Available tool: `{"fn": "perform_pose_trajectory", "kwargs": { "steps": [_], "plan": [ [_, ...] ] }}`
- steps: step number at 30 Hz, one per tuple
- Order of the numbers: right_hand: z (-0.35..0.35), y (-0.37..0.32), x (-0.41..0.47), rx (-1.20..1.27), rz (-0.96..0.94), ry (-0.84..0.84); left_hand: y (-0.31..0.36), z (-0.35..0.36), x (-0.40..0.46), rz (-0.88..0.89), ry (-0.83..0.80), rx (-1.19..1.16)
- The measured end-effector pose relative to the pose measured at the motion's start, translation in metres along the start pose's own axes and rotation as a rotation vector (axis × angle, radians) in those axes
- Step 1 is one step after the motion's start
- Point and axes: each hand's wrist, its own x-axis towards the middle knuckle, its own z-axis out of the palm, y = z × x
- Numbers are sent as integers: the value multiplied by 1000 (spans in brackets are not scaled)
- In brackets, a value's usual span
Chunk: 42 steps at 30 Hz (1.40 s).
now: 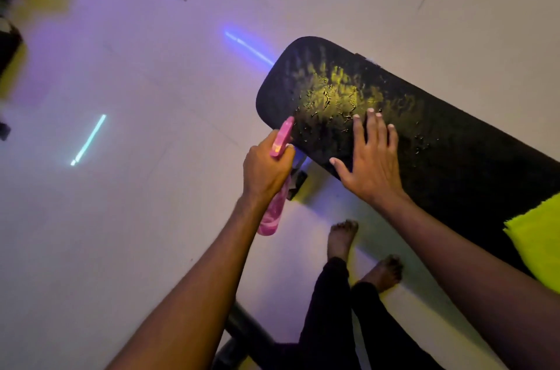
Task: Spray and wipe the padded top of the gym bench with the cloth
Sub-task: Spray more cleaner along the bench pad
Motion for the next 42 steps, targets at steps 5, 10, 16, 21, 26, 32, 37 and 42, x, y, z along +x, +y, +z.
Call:
{"fn": "perform_pose_trajectory", "kwargs": {
  "steps": [5,10,16,21,26,32,37,42],
  "plan": [
    [13,2,1,-37,-16,45,-19,7,3,-39,-125,42],
    [13,19,-10,-17,-1,63,-5,15,0,81,-241,103],
    [6,71,-50,-12,180,61,24,42,-18,215,-402,171],
    [7,113,-95,-23,263,67,54,72,-39,275,-555,158],
    [9,137,-127,-1,315,68,83,91,-59,346,-622,214],
    [10,170,-159,-27,364,2,118,118,-81,373,-720,267],
    [4,187,-170,9,323,-20,140,133,-94,382,-694,258],
    [-8,216,-205,155,410,92,169,139,-112,482,-584,162]
  ]
}}
